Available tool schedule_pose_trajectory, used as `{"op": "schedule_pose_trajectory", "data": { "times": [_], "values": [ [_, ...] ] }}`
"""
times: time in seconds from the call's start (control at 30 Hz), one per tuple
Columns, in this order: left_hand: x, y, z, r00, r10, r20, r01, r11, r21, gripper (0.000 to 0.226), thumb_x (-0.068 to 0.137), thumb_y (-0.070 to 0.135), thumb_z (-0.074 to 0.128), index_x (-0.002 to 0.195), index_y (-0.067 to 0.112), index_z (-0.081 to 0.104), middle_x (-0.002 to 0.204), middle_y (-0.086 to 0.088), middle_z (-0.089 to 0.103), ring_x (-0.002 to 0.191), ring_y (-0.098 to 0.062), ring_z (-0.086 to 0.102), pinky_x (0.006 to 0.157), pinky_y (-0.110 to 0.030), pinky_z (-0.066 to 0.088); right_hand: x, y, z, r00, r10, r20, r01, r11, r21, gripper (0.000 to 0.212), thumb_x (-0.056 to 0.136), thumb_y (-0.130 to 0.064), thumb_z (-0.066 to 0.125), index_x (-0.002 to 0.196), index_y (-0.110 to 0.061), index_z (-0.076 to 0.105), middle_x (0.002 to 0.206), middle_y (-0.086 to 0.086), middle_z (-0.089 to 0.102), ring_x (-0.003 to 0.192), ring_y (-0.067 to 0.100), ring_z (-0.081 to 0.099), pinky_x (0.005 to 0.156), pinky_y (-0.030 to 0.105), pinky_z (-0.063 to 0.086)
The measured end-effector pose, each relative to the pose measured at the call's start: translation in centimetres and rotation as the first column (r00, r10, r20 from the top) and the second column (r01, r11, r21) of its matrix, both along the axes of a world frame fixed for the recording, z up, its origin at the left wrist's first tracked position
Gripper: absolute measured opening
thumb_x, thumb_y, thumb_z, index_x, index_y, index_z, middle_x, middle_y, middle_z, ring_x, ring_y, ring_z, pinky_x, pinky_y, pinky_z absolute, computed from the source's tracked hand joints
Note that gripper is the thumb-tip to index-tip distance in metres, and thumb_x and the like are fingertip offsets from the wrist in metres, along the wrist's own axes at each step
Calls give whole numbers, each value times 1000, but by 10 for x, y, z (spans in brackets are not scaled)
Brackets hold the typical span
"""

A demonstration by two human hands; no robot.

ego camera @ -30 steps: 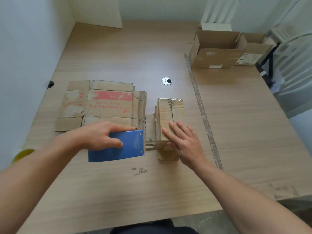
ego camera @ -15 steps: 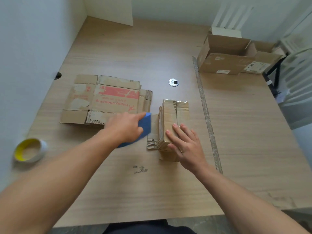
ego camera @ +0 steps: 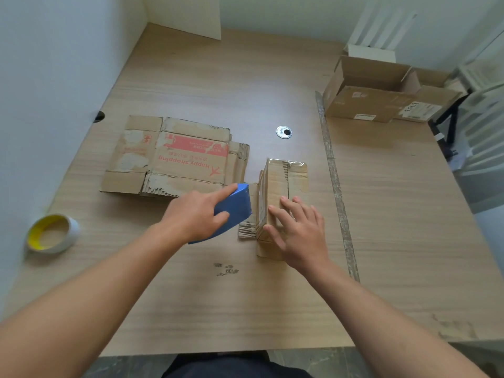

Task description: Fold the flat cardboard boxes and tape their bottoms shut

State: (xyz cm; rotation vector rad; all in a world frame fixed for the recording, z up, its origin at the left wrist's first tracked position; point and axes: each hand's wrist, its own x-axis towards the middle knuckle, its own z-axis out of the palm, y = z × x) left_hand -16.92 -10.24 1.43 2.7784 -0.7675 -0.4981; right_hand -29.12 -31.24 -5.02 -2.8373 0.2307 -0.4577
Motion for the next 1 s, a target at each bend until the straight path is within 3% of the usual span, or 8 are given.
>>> {"op": "schedule_pose_trajectory", "data": {
  "times": [0.1, 0.2, 0.43, 0.53, 0.73, 0.87, 1.0],
  "values": [
    [-10, 16, -15, 998, 37, 43, -35, 997, -62, 62, 97, 44, 43, 150, 57, 12, 90, 5, 61, 81, -21, 53, 70, -33, 49, 4, 6, 3, 999, -39, 5, 39, 999, -19, 38, 81, -53, 54, 108, -28, 63, 127, -1, 62, 122, 30, 54, 100, 55, 40],
    [-21, 30, -26, 993, 49, 105, -35, 990, -134, 62, 97, 45, 43, 149, 58, 10, 84, 7, 58, 79, -18, 54, 63, -31, 45, 8, 12, 2, 997, -69, -16, 68, 996, -48, 37, 77, -49, 60, 106, -27, 59, 122, -2, 58, 118, 29, 51, 99, 57, 38],
    [-40, 61, -53, 966, -3, 258, 54, 980, -193, 75, 88, 38, 68, 148, 48, 23, 64, 7, 42, 50, -16, 41, 42, -21, 24, 12, 24, 8, 988, -150, -46, 150, 989, -6, 33, 78, -45, 54, 105, -26, 55, 113, -2, 54, 111, 26, 48, 103, 56, 31],
    [-43, 73, -60, 957, -24, 290, 72, 985, -156, 79, 81, 35, 77, 146, 44, 32, 61, 6, 40, 46, -16, 32, 41, -16, 11, 17, 30, 10, 970, -218, -109, 223, 974, 38, 30, 82, -42, 60, 106, -25, 53, 109, -1, 50, 110, 25, 44, 108, 54, 25],
    [-51, 101, -76, 945, 28, 325, 24, 988, -154, 81, 74, 29, 84, 142, 39, 40, 62, 0, 40, 49, -17, 27, 41, -20, 21, 19, 38, 19, 951, -251, -182, 260, 965, 26, 29, 90, -41, 58, 113, -26, 51, 117, 0, 47, 116, 24, 40, 112, 56, 19],
    [-48, 120, -85, 945, 11, 326, 32, 991, -126, 85, 69, 26, 87, 140, 37, 41, 61, -4, 40, 45, -20, 26, 41, -22, 22, 15, 42, 23, 933, -290, -215, 300, 954, 17, 40, 88, -60, 56, 116, -33, 50, 123, -5, 44, 121, 21, 37, 106, 50, 25],
    [-45, 138, -95, 961, -8, 275, 34, 996, -87, 90, 68, 27, 88, 141, 40, 38, 62, -5, 40, 43, -26, 40, 39, -24, 26, 8, 57, 29, 920, -284, -269, 294, 956, -4, 54, 83, -74, 51, 124, -38, 49, 134, -8, 39, 127, 19, 31, 98, 46, 27]
  ]
}}
